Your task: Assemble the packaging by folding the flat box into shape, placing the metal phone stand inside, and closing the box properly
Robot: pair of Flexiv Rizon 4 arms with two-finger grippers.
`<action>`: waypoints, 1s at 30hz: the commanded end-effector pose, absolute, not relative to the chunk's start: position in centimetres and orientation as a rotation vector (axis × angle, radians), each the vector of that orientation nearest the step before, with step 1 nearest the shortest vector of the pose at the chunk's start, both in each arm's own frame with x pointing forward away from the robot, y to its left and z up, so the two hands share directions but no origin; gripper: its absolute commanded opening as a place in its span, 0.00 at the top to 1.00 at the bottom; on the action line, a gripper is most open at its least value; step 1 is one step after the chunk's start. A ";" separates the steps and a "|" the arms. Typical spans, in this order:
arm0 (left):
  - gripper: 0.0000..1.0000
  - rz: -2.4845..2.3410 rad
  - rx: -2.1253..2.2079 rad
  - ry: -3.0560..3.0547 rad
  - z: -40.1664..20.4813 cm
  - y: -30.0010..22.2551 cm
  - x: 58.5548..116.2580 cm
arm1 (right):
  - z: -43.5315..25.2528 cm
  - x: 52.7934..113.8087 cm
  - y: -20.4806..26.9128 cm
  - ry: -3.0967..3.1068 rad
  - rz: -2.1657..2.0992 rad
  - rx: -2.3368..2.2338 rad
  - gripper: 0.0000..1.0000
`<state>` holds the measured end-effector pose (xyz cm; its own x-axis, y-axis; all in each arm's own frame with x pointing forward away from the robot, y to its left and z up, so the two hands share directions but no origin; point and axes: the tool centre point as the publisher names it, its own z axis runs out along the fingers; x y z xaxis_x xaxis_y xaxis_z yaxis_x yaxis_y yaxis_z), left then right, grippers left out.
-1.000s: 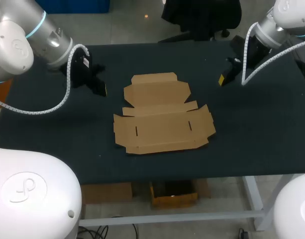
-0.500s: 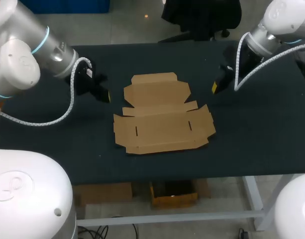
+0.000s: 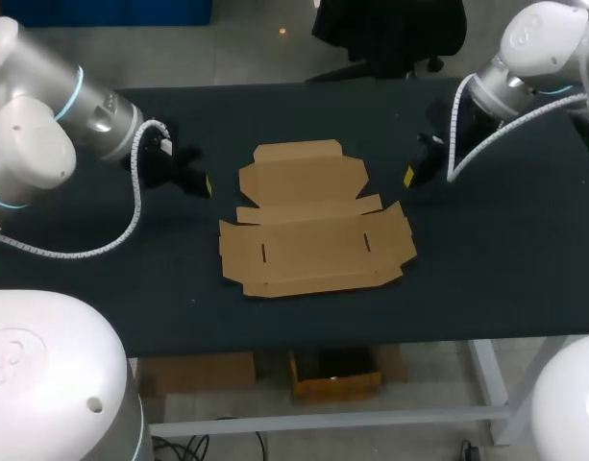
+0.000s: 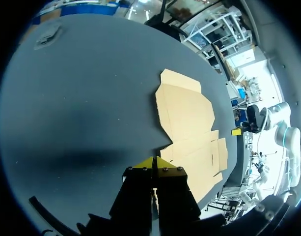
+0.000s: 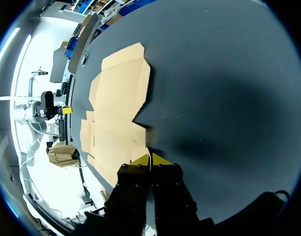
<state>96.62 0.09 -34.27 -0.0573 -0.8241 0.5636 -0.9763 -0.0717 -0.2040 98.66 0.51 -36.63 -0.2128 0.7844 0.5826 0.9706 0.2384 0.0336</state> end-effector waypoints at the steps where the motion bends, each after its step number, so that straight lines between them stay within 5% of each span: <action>1: 1.00 0.827 1.946 -1.924 -34.8 0.2 96.9 | -37.3 98.4 0.7 -2.062 -0.565 -1.600 1.00; 30: 1.00 0.836 1.880 -1.993 -37.0 -1.1 96.6 | -40.3 99.2 1.3 -2.027 -0.559 -1.596 1.00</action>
<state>96.25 -0.98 -36.44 -0.1160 -0.8182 0.5631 -0.9753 -0.0135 -0.2206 98.53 1.21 -39.37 -0.1891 0.7800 0.5965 0.9752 0.2204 0.0210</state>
